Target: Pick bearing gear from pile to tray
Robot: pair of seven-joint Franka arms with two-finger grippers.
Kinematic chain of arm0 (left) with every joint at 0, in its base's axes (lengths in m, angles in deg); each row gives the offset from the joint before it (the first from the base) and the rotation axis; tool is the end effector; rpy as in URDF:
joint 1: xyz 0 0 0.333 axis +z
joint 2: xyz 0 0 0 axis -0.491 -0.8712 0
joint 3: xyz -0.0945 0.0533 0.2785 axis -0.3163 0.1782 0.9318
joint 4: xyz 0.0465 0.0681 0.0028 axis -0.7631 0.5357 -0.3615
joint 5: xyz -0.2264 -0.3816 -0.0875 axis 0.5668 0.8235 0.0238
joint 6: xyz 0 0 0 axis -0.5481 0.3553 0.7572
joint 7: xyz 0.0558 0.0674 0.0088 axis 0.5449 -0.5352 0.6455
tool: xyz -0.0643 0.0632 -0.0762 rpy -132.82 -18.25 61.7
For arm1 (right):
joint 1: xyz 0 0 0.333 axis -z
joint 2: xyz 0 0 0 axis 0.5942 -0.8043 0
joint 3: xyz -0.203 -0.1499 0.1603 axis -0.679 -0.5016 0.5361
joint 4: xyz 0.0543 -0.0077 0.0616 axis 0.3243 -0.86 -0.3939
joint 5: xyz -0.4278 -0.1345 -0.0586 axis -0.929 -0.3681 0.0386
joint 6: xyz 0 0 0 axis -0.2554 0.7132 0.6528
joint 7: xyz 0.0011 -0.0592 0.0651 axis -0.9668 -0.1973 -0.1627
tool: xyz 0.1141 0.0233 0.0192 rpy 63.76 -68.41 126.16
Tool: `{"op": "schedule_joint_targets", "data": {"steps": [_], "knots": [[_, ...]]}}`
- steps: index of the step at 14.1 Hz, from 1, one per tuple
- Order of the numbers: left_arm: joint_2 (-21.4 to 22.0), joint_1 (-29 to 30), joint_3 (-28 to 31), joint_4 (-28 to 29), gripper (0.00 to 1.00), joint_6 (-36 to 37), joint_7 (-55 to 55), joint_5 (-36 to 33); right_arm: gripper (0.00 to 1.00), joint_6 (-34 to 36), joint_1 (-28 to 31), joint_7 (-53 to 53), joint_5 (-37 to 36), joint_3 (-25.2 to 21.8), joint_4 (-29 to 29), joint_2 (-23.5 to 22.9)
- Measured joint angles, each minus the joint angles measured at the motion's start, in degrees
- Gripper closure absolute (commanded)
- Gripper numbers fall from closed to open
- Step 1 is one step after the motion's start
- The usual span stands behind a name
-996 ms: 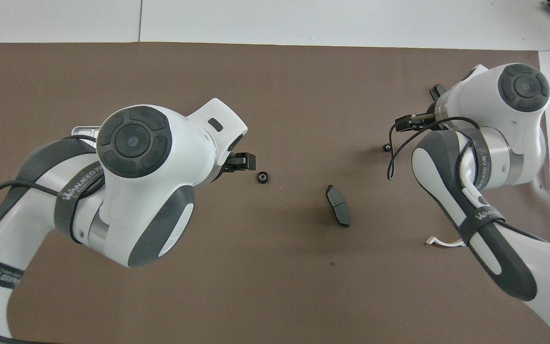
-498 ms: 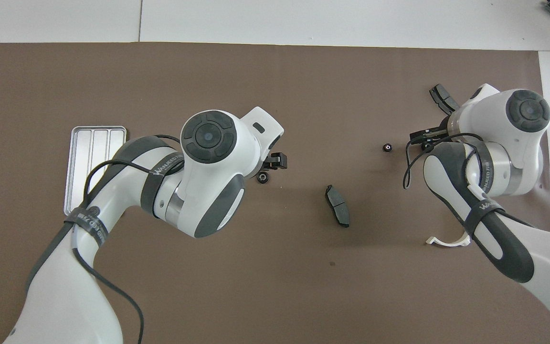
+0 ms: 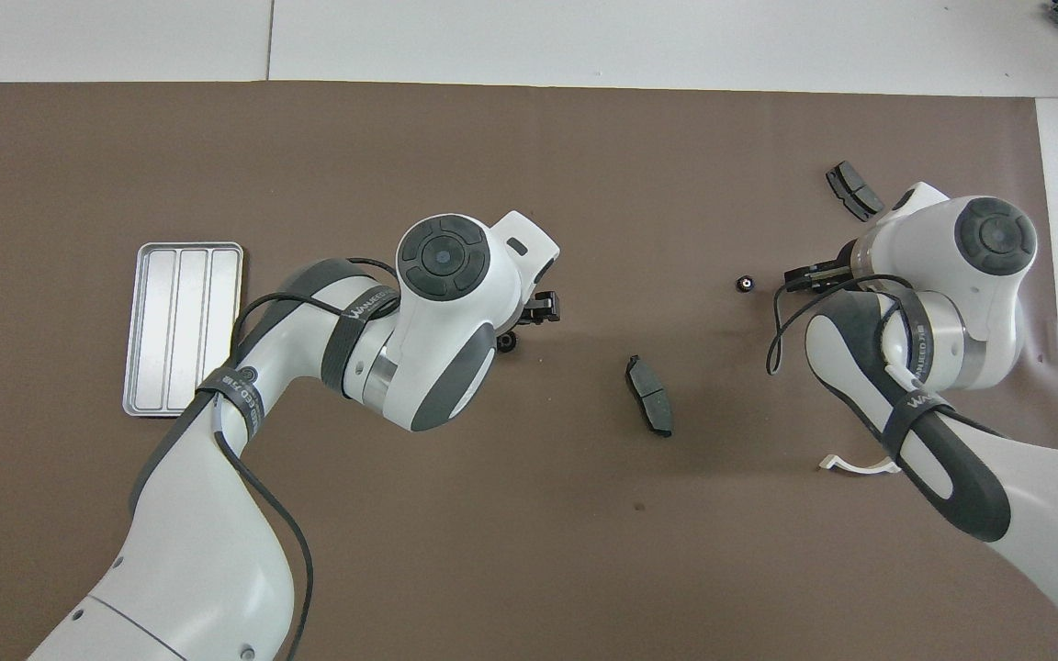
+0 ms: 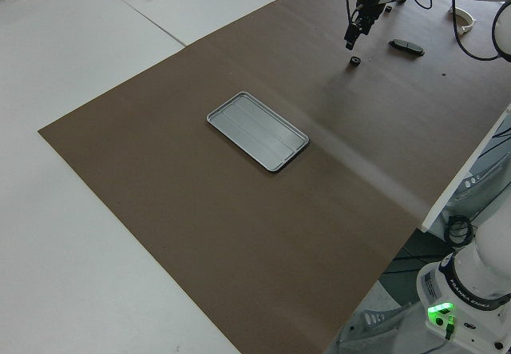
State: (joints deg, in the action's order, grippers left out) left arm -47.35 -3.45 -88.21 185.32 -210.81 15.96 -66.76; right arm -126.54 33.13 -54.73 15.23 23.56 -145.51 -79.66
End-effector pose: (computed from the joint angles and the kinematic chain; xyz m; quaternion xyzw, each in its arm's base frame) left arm 0.5847 -0.4292 0.2915 0.9980 -0.0101 0.0175 0.0600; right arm 0.6674 -0.0104 0.2227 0.9953 0.0650 0.0643 0.0315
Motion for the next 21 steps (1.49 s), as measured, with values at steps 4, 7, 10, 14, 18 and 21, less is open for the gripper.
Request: {"op": "schedule_joint_targets", "data": {"steps": [4,7,10,14,18,21], "knots": [[-0.78,0.12,0.46,0.09,0.12,-1.31,0.00,-0.03,0.23,-0.31,0.77,0.00,0.01,0.01,-0.15,-0.17],[-1.73,0.13,0.54,1.52,0.12,-3.52,0.00,-0.08,0.30,-0.34,1.48,0.00,0.43,0.02,-0.18,-0.25],[-1.97,0.01,0.40,3.29,0.12,-4.54,0.00,-0.12,0.31,-0.34,1.49,0.00,1.19,0.11,-0.19,-0.26],[-1.97,-0.71,0.27,4.80,0.12,-5.57,0.01,-0.14,0.46,-0.34,1.48,0.00,1.25,0.28,-0.19,-0.26],[-2.24,-2.35,0.26,5.23,0.13,-5.58,0.68,-0.19,1.00,-0.34,1.48,0.00,3.56,0.53,-0.20,-0.28],[-2.44,-2.39,0.26,5.24,0.20,-5.50,0.69,-0.80,1.00,-0.32,1.45,0.00,3.75,0.75,-0.18,-0.19]]}}
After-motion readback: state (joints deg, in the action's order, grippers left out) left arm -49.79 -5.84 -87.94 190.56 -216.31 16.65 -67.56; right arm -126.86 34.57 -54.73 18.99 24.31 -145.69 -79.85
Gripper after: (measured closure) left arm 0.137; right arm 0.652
